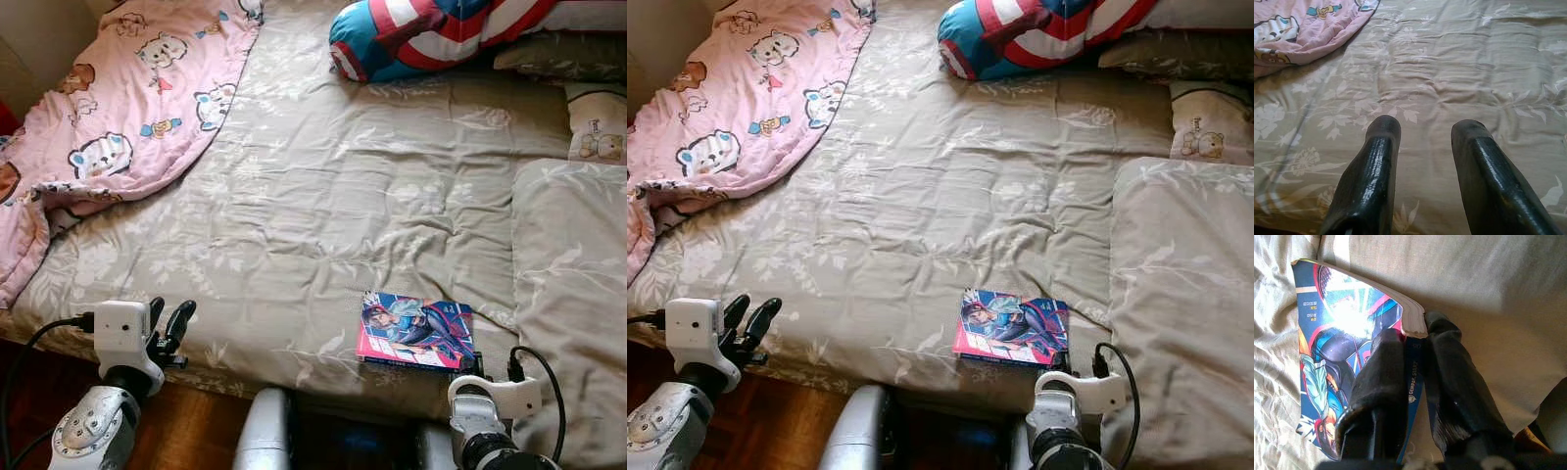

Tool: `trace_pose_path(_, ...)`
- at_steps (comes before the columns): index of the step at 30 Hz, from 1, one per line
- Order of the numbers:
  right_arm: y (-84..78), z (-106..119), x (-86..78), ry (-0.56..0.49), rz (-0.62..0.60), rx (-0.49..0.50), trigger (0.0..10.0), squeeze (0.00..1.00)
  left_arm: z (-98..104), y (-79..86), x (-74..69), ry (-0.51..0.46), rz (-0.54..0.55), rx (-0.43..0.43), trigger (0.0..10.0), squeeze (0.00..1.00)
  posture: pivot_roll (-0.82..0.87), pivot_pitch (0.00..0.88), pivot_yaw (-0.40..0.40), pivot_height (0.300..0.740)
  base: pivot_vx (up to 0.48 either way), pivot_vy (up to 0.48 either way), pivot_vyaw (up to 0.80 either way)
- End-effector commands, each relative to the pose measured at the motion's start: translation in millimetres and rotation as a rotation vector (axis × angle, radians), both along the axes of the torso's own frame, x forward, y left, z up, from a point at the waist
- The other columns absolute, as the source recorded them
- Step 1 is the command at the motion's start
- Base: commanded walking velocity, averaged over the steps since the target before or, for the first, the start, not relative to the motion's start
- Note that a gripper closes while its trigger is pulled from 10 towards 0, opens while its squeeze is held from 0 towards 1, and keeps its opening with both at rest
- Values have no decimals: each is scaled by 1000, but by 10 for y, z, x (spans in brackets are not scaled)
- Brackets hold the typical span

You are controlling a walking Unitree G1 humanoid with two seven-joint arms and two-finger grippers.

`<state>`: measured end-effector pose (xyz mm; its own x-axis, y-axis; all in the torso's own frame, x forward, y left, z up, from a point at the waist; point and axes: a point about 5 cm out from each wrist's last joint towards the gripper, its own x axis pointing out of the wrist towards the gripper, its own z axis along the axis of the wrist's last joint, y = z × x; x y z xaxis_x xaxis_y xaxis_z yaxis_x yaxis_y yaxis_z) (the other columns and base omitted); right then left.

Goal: Clean up the room

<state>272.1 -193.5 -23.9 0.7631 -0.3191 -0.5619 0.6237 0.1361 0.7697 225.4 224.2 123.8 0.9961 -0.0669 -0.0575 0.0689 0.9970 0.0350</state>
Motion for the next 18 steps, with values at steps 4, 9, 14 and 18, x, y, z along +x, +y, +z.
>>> trace_pose_path(4,85,-95,-97,42,27,12,10000,0,7,61,-31,7,18,30,10000,0,280,278,115,657,0,0,0)
trace_pose_path(9,72,-128,-140,58,6,23,10000,0,12,74,-31,6,16,36,10000,0,280,276,116,657,0,0,0)
trace_pose_path(14,70,-137,-152,64,-7,32,10000,8,12,76,-31,5,14,38,10000,0,278,274,116,657,0,0,0)
trace_pose_path(18,78,-141,-155,67,-3,33,10000,12,12,75,-28,3,14,38,10000,0,277,272,115,657,0,0,0)
